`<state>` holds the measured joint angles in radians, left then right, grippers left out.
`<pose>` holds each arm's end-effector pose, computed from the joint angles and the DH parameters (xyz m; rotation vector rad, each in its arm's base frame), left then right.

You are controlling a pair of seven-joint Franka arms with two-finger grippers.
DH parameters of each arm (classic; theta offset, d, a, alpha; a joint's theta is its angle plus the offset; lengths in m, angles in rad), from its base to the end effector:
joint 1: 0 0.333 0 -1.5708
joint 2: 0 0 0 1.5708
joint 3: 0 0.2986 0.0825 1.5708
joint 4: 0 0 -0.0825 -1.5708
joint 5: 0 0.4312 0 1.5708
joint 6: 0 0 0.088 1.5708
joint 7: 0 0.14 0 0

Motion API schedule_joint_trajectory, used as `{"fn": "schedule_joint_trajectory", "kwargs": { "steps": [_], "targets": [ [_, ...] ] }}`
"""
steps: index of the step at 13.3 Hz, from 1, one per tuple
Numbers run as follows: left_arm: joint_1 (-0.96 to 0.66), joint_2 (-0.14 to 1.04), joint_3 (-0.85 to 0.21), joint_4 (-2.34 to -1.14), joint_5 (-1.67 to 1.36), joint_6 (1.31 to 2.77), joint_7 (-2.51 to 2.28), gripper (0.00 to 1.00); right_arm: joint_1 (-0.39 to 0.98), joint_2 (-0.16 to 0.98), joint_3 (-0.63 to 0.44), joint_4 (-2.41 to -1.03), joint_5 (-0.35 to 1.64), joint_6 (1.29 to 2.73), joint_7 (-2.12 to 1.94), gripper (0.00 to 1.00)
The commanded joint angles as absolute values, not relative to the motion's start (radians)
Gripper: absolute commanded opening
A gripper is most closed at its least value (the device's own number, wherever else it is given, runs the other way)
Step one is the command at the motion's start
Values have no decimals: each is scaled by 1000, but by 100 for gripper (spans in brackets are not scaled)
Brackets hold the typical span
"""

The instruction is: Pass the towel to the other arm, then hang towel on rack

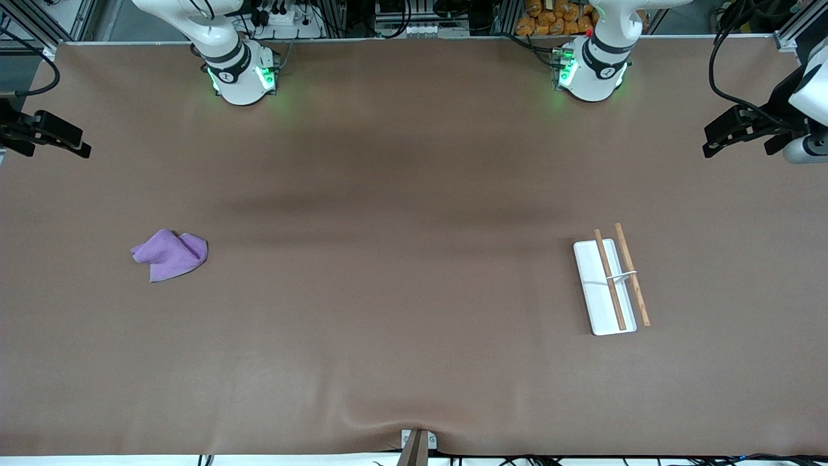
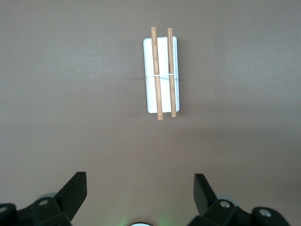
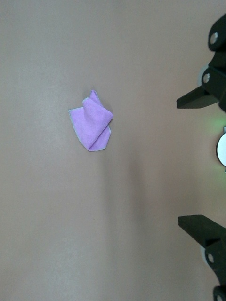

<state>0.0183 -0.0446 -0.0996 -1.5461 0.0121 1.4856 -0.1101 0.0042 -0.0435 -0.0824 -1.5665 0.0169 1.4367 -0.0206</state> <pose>0.5775 -0.0464 0.6056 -3.1232 -0.0466 0.0226 0.5702 -0.0430 0.5908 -3.1129 0.0869 0.1330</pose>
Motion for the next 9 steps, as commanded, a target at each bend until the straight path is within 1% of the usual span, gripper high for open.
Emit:
{"fn": "schedule_joint_trajectory", "kwargs": {
  "steps": [1,4,6,9],
  "targets": [
    [8,-58,-87,-1543,-2,1468,-107,100,8,-43,-86,-1551,12,1420,-8,100],
    [9,-55,-89,-1539,-3,1466,-106,100,6,-43,-87,-1549,9,1422,-14,100],
    [9,-28,-87,-1500,-14,1465,-100,100,8,-43,-84,-1549,9,1422,-14,100],
    [12,-23,-90,-1500,-14,1465,-106,100,8,-41,-84,-1545,11,1424,-18,100]
  ]
}}
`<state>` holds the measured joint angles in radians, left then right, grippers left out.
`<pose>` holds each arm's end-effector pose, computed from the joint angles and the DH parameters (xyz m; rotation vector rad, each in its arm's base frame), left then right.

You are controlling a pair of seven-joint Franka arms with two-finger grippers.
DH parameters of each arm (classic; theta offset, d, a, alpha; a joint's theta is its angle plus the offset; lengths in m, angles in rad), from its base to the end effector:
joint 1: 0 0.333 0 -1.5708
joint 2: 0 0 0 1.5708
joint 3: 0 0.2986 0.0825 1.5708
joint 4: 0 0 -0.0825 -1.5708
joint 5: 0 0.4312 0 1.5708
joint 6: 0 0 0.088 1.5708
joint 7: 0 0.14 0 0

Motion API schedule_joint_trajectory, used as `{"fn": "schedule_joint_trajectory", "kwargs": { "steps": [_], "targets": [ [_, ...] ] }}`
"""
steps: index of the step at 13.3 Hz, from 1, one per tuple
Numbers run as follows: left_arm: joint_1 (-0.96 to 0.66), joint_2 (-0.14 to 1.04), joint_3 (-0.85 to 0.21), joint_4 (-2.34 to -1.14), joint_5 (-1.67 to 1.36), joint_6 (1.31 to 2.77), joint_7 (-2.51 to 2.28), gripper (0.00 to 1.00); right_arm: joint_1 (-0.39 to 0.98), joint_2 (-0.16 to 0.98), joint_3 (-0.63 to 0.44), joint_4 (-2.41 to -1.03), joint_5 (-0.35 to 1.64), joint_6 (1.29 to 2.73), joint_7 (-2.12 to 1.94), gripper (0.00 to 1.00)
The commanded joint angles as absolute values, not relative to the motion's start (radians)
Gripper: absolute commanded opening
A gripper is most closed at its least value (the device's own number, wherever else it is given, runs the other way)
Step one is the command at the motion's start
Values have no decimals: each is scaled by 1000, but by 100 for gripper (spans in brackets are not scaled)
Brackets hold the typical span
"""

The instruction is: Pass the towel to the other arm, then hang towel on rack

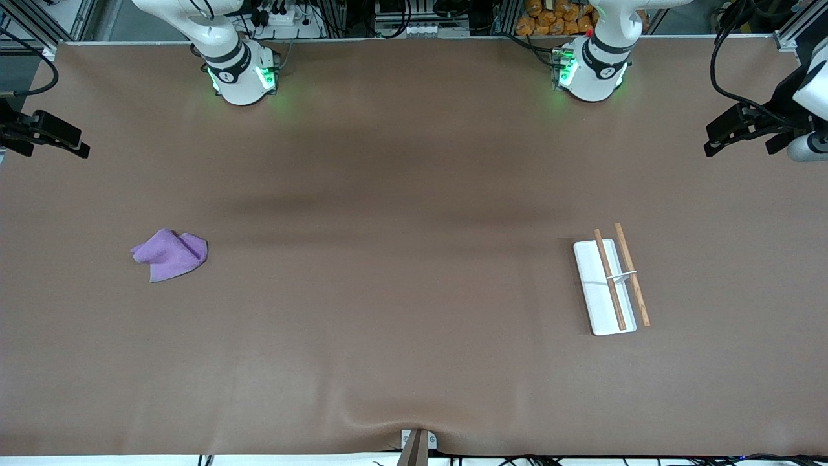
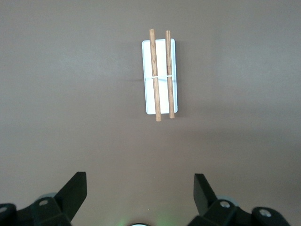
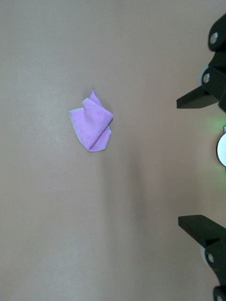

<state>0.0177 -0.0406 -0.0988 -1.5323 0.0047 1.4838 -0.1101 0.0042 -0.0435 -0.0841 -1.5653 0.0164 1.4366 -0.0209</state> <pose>0.5787 -0.0474 0.6102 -3.1318 -0.0462 0.0113 0.5702 -0.0441 0.5914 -3.1133 0.0892 0.1313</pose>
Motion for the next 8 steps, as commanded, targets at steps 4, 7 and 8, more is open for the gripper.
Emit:
{"fn": "schedule_joint_trajectory", "kwargs": {
  "steps": [4,7,8],
  "targets": [
    [14,-21,-91,-1506,-14,1465,-107,100,6,-35,-84,-1543,9,1422,-20,100],
    [17,-20,-91,-1506,-14,1466,-101,100,9,-34,-84,-1545,11,1419,-18,100],
    [17,-20,-91,-1506,-14,1466,-103,100,11,-34,-83,-1545,11,1416,-18,100]
  ]
}}
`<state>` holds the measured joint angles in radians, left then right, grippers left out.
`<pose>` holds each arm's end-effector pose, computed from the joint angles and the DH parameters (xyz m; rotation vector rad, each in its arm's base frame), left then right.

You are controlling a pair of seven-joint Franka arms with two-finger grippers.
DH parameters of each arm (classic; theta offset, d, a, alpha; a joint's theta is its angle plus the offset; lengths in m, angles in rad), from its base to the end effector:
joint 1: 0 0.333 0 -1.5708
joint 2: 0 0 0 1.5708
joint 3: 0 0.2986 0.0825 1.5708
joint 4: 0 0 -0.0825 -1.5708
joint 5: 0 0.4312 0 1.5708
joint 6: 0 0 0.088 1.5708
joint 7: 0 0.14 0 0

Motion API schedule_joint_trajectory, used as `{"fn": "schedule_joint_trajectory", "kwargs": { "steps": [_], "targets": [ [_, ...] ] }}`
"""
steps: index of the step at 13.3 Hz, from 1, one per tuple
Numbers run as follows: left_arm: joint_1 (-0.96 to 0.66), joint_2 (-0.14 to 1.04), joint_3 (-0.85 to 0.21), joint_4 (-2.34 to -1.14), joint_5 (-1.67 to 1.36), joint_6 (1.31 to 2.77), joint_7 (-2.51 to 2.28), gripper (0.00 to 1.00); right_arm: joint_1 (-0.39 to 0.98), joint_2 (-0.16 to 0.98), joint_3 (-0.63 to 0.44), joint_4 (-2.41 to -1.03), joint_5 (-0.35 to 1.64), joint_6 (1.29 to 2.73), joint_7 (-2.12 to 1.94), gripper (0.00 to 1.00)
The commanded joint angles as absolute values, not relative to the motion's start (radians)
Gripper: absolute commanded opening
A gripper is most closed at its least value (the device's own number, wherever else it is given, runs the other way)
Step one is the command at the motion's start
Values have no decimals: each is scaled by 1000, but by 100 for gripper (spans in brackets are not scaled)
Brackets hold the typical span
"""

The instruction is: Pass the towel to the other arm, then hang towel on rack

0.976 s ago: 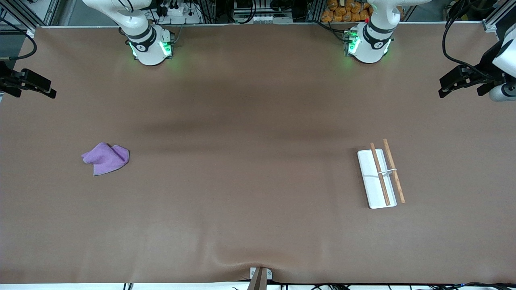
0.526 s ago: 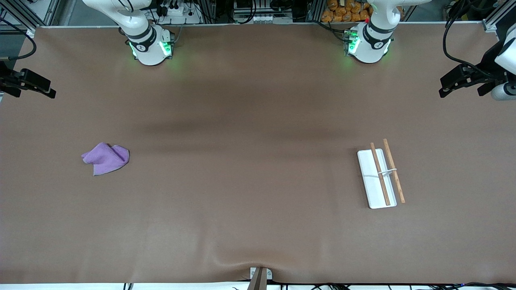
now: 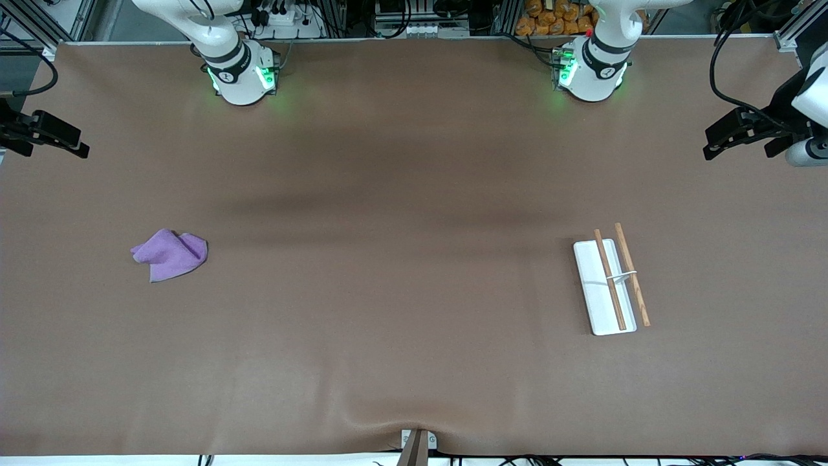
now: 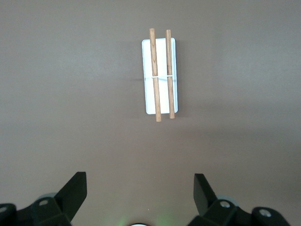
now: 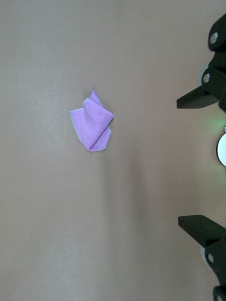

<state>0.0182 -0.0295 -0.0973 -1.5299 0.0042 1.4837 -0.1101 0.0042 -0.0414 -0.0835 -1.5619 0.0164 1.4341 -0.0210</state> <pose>0.5818 -0.0463 0.6050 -3.1325 -0.0492 0.0252 0.5705 -0.0437 0.5917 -3.1134 0.0881 0.1331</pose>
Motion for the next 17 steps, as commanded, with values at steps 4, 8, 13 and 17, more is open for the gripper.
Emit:
{"fn": "schedule_joint_trajectory", "kwargs": {
  "steps": [4,8,13,17],
  "targets": [
    [17,-12,-91,-1506,-17,1466,-109,100,8,-28,-84,-1552,9,1419,-20,100],
    [17,-12,-91,-1506,-17,1466,-109,100,3,21,-84,-1563,-26,1448,-21,100],
    [17,-12,-91,-1506,-17,1466,-109,100,-119,175,-86,-1586,-25,1598,-153,100],
    [17,-12,-91,-1506,-17,1466,-109,100,-212,282,-84,-1630,0,1738,-225,100]
  ]
}}
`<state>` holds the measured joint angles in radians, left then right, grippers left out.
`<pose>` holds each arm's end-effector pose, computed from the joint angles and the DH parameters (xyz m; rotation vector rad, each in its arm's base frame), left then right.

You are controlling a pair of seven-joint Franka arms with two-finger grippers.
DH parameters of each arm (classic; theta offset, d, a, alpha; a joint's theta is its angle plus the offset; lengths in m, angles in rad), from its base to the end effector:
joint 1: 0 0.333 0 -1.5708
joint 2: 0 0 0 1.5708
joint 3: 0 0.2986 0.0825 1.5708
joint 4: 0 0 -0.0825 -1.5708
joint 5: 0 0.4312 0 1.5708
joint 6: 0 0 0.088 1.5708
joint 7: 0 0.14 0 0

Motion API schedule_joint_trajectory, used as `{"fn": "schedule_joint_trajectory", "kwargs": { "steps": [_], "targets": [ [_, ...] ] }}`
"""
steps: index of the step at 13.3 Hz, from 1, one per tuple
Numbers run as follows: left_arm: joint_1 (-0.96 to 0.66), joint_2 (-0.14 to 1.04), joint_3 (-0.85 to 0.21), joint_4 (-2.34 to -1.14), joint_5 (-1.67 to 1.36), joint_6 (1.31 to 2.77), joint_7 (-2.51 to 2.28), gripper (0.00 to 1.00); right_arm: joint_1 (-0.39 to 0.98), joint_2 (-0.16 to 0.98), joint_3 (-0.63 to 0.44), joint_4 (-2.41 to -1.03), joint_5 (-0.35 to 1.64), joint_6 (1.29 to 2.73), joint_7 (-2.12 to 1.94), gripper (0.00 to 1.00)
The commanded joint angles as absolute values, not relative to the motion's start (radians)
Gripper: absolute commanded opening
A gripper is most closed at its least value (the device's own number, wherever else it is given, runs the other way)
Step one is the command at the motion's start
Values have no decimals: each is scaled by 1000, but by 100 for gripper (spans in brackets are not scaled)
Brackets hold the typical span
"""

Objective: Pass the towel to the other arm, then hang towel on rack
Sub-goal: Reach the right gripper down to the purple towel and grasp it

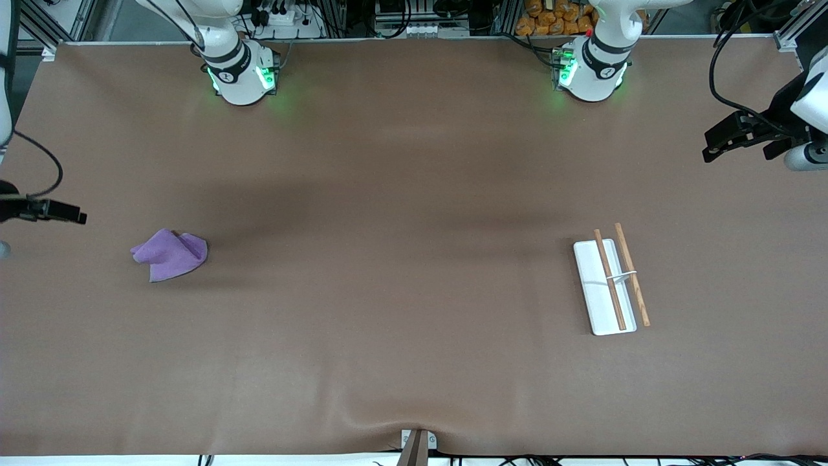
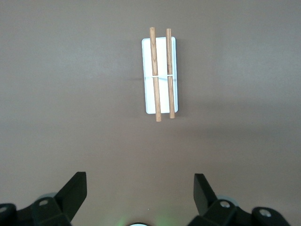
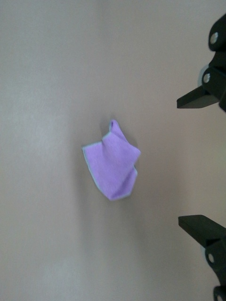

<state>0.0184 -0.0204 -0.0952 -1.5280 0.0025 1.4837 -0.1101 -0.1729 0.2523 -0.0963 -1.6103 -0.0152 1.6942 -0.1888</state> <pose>0.5844 -0.0451 0.6007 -3.1343 -0.0526 0.0368 0.6312 -0.1723 0.4045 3.1276 -0.1193 -0.2695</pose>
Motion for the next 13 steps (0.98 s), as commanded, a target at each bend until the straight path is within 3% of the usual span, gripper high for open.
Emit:
{"fn": "schedule_joint_trajectory", "kwargs": {
  "steps": [1,5,13],
  "targets": [
    [17,-12,-92,-1506,-17,1465,-109,100,-213,287,-84,-1663,6,1777,-225,100],
    [17,-12,-91,-1506,-17,1466,-109,100,-261,408,-84,-1756,104,1989,-229,100],
    [17,-11,-91,-1506,-17,1466,-107,100,-313,564,-84,-1793,222,2020,-232,100]
  ]
}}
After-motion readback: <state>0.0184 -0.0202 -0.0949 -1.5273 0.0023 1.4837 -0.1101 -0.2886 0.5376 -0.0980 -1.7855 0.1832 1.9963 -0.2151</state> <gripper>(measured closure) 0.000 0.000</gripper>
